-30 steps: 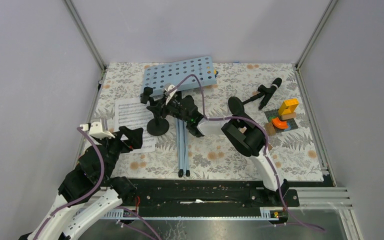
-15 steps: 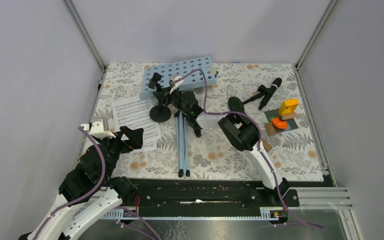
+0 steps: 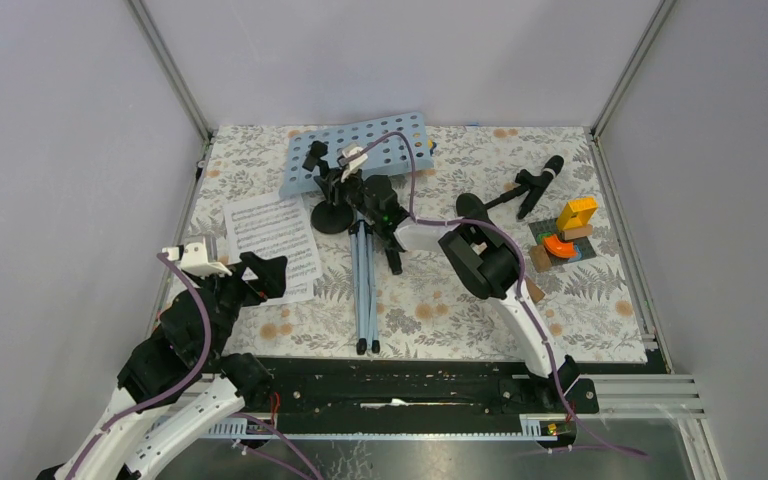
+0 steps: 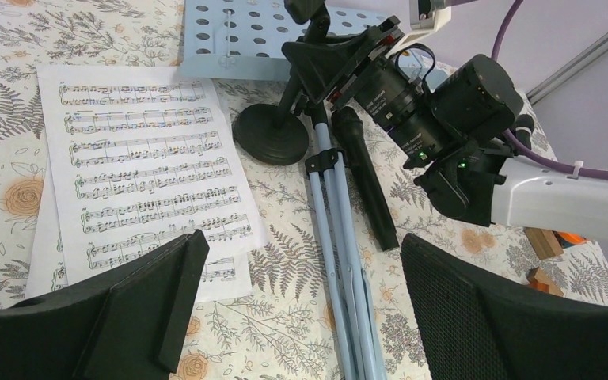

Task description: Pack up the instrument practice props

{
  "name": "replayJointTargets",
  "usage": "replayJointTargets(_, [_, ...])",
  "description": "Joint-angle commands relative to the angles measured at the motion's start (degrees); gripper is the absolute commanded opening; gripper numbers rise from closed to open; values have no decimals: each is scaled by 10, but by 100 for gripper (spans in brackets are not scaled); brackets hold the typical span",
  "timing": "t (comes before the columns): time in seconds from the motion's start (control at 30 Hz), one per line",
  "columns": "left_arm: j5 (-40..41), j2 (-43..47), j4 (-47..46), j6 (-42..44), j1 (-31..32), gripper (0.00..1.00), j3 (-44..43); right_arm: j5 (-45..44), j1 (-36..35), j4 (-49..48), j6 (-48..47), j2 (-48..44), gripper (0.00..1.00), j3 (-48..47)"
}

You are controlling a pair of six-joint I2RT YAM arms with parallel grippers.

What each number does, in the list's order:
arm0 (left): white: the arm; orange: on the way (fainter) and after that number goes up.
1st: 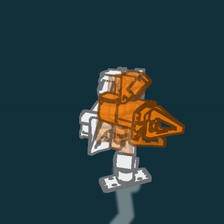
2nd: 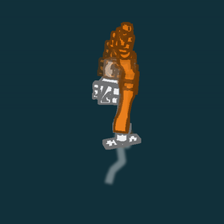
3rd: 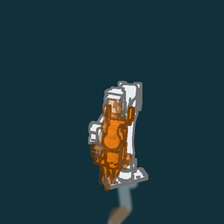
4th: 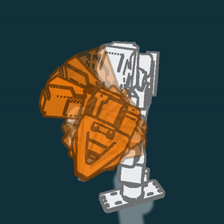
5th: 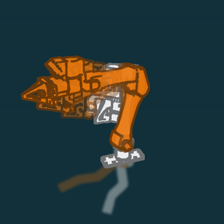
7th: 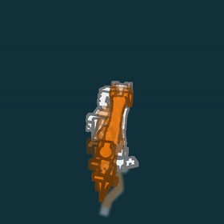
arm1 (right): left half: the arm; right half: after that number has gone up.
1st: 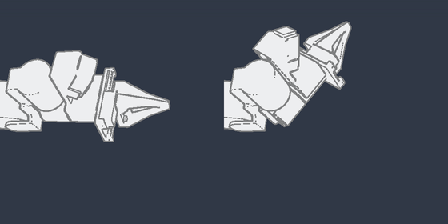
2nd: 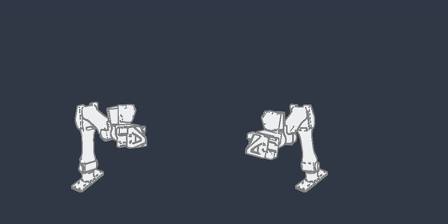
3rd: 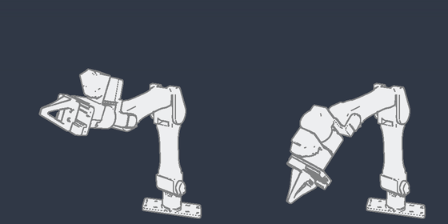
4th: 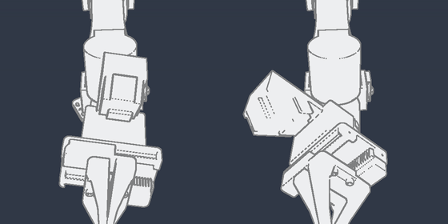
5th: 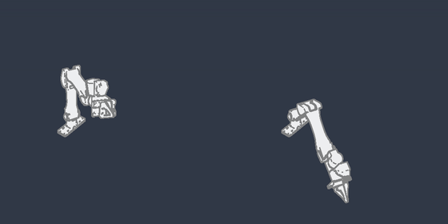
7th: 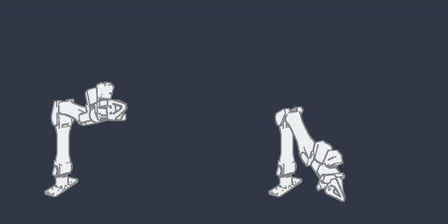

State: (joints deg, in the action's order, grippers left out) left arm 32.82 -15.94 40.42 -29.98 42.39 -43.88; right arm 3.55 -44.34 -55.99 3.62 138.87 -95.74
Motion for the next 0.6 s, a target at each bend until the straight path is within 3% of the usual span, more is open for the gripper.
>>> replayJointTargets(0.0, [5, -10, -19, 10, 0, 99, 0, -12, 2, -44, -34, -23, 46, 32])
replayJointTargets(0.27, [5, -14, -19, 9, -1, 99, 1, 11, 2, -91, -29, -113, 73, 151])
replayJointTargets(0.57, [12, -8, -19, 7, -1, 99, 3, -26, 2, -81, 10, -297, 82, 351])
